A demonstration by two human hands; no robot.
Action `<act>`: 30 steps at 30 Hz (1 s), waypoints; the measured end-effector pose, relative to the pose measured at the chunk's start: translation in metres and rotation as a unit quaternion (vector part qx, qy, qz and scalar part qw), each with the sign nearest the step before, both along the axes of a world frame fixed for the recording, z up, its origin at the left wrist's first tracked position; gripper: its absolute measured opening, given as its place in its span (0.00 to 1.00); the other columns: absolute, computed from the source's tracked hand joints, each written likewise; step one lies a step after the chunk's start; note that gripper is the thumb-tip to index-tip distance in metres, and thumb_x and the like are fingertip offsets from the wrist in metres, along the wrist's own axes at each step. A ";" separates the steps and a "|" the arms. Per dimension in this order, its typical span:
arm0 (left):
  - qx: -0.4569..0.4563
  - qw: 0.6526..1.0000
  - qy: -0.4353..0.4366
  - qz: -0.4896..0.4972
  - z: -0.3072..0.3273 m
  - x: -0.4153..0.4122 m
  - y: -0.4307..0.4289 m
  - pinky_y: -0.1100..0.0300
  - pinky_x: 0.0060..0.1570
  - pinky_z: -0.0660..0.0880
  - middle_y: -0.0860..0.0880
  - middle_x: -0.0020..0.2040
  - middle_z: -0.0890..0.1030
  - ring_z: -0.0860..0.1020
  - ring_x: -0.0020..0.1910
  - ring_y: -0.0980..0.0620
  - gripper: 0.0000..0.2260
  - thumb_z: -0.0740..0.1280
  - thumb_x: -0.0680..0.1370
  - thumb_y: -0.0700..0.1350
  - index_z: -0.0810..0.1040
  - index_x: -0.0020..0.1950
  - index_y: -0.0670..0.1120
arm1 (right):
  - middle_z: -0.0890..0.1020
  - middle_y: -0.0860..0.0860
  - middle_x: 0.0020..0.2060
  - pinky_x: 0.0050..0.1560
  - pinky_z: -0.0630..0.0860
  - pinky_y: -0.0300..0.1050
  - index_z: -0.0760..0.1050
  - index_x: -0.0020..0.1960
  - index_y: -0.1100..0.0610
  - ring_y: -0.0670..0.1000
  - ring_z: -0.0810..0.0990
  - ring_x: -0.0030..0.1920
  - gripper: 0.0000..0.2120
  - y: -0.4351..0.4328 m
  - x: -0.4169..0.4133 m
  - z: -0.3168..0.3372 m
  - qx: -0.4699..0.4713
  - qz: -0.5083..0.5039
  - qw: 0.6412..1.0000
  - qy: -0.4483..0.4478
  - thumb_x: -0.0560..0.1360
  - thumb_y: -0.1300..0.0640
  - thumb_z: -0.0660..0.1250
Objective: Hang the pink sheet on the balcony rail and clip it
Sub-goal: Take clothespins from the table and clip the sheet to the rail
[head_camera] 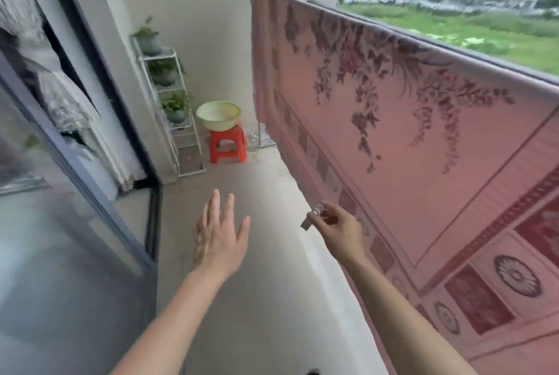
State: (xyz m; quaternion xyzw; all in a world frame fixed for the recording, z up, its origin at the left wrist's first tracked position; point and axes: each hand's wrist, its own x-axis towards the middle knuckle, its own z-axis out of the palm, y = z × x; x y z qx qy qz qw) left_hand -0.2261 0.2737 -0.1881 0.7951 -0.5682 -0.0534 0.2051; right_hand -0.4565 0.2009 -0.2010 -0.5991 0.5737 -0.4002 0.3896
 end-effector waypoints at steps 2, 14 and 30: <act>-0.002 1.000 0.007 0.007 -0.006 0.022 -0.039 0.47 0.74 0.50 0.48 0.80 0.46 0.50 0.78 0.44 0.28 0.52 0.81 0.58 0.53 0.79 0.51 | 0.86 0.45 0.39 0.32 0.70 0.31 0.81 0.49 0.48 0.37 0.79 0.35 0.08 -0.045 0.027 -0.004 0.004 0.002 0.999 -0.033 0.71 0.50 0.74; 0.028 0.999 -0.022 -0.005 0.017 0.159 -0.380 0.46 0.76 0.46 0.50 0.80 0.39 0.43 0.78 0.48 0.29 0.46 0.82 0.61 0.45 0.80 0.51 | 0.87 0.47 0.40 0.30 0.67 0.36 0.83 0.43 0.52 0.44 0.79 0.34 0.06 -0.396 0.168 0.008 0.041 0.021 0.992 -0.119 0.68 0.52 0.75; -0.008 1.000 0.002 -0.015 0.022 0.406 -0.741 0.46 0.75 0.49 0.48 0.80 0.43 0.47 0.78 0.46 0.29 0.51 0.82 0.59 0.50 0.80 0.49 | 0.85 0.43 0.39 0.40 0.77 0.37 0.82 0.46 0.49 0.41 0.82 0.38 0.16 -0.767 0.417 0.031 0.004 0.008 0.999 -0.041 0.62 0.48 0.82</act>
